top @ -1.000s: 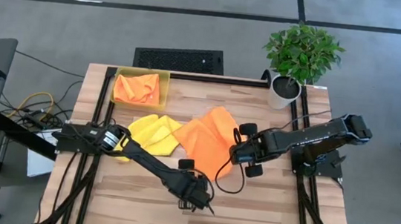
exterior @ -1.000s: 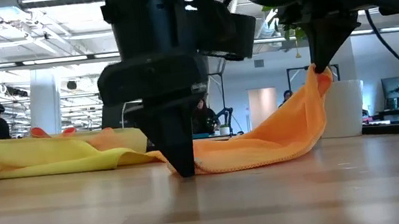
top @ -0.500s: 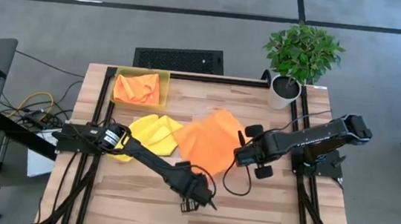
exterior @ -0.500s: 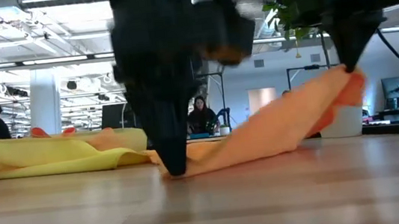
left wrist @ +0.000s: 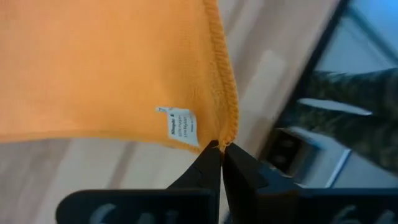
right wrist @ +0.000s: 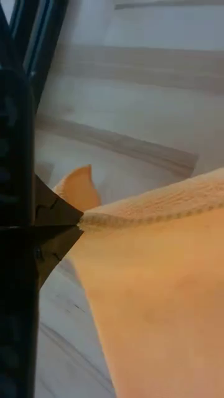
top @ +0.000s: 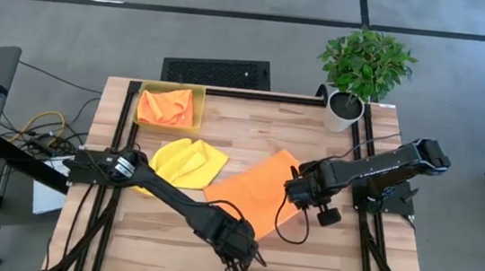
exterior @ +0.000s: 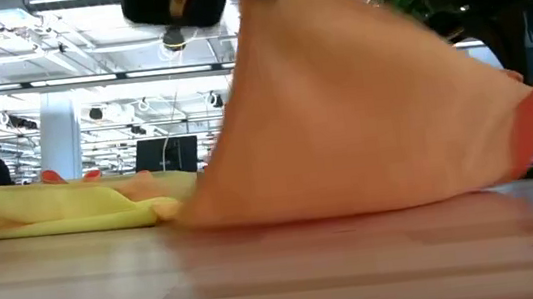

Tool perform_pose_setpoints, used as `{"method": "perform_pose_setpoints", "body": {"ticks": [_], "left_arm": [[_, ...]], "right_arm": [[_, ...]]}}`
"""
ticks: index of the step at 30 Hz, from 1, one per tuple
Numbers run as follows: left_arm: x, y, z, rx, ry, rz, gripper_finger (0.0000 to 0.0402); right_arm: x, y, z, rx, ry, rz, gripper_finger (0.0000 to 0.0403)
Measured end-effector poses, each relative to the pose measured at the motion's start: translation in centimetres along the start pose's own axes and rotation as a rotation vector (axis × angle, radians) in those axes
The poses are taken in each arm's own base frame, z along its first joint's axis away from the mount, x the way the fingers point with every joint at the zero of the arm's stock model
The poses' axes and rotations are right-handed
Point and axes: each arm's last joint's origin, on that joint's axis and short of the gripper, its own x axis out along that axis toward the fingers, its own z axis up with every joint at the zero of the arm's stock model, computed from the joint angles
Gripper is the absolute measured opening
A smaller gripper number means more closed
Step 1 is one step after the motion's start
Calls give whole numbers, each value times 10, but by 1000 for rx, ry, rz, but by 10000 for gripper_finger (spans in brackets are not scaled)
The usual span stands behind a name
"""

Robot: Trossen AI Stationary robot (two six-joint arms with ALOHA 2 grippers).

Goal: Fold microfiber towels
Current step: Fold the orange microfiber cloth

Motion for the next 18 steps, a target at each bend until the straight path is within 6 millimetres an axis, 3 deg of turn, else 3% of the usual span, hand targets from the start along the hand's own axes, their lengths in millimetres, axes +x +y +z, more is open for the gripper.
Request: {"method": "perform_pose_setpoints", "body": {"ticks": [5, 13, 18], "left_arm": [[-14, -10, 2, -55, -26, -46, 0], [-14, -3, 2, -195, -47, 37, 0], [-15, 4, -4, -301, -23, 125, 0]], "right_arm": [[0, 1, 0, -42, 1, -10, 7], [-1, -10, 0, -60, 14, -168, 7], [-1, -21, 7, -96, -65, -194, 7]]}}
